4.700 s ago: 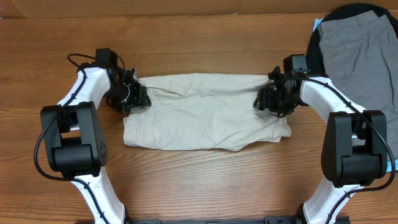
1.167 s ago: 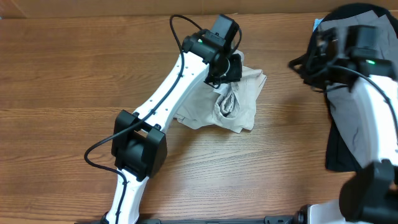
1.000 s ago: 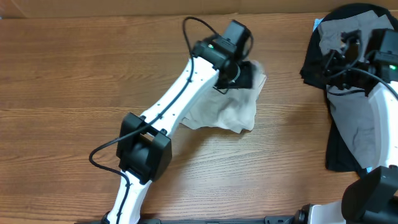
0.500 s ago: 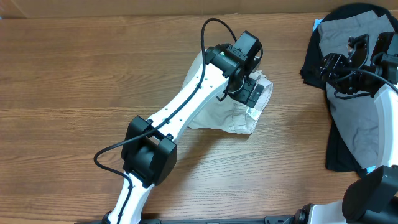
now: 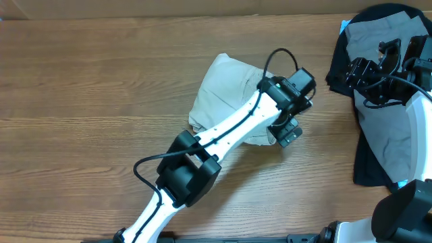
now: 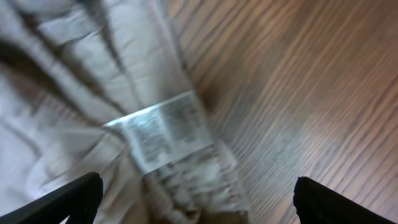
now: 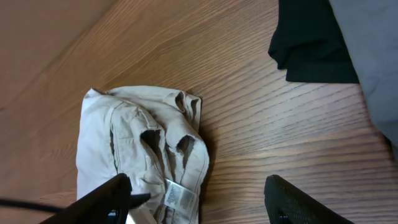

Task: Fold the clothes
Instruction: 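Carry the folded shorts with the left gripper to the table's top-left corner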

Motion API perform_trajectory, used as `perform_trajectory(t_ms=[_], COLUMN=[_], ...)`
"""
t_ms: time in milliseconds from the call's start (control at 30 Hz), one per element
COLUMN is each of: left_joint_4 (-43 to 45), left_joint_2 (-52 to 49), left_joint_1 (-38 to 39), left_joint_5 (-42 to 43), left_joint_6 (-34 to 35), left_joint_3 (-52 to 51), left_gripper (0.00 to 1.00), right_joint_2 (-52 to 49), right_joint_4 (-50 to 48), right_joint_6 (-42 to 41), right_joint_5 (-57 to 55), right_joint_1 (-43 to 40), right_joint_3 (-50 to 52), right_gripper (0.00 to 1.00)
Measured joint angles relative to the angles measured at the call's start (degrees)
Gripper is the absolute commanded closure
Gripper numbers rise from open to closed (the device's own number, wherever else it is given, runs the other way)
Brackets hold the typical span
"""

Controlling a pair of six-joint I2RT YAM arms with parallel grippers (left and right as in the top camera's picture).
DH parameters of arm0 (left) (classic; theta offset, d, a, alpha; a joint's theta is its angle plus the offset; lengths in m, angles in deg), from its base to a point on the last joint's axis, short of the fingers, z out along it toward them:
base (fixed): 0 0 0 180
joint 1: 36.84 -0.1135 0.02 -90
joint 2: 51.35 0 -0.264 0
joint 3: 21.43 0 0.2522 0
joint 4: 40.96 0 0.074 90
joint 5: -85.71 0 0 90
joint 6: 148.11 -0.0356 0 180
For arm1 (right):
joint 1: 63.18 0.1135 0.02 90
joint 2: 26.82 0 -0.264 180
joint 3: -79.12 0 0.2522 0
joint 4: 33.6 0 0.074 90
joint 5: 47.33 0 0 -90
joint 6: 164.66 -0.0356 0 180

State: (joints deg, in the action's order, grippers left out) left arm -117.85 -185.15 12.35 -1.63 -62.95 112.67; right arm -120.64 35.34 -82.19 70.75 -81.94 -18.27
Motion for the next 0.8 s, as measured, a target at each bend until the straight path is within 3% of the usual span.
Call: perform_trajectory(t_ms=[367,600,800], left_joint_4=[-0.3,-8.0,-9.7], left_joint_2=[-3.3,-5.2,-6.0], left_joint_1=[-0.4,-2.3,-2.4], left_joint_5=[-7.1,-7.1,-7.0], left_joint_6=[0.2,-5.6,-8.3], left_joint_3=[0.0,0.1,0.2], left_gripper=[0.01,0.16,0.37], right_joint_2=[0.0,0.0,0.0], right_joint_4=[0.4,0.2,-1.2], right_joint_6=[0.0,-1.0,-2.4], right_joint_5=[-1.6,-2.5,-2.8], right_joint_1=[0.0,0.0,0.0], right_joint_3=[0.0,0.0,0.0], right_gripper=[0.26,0.26,0.25])
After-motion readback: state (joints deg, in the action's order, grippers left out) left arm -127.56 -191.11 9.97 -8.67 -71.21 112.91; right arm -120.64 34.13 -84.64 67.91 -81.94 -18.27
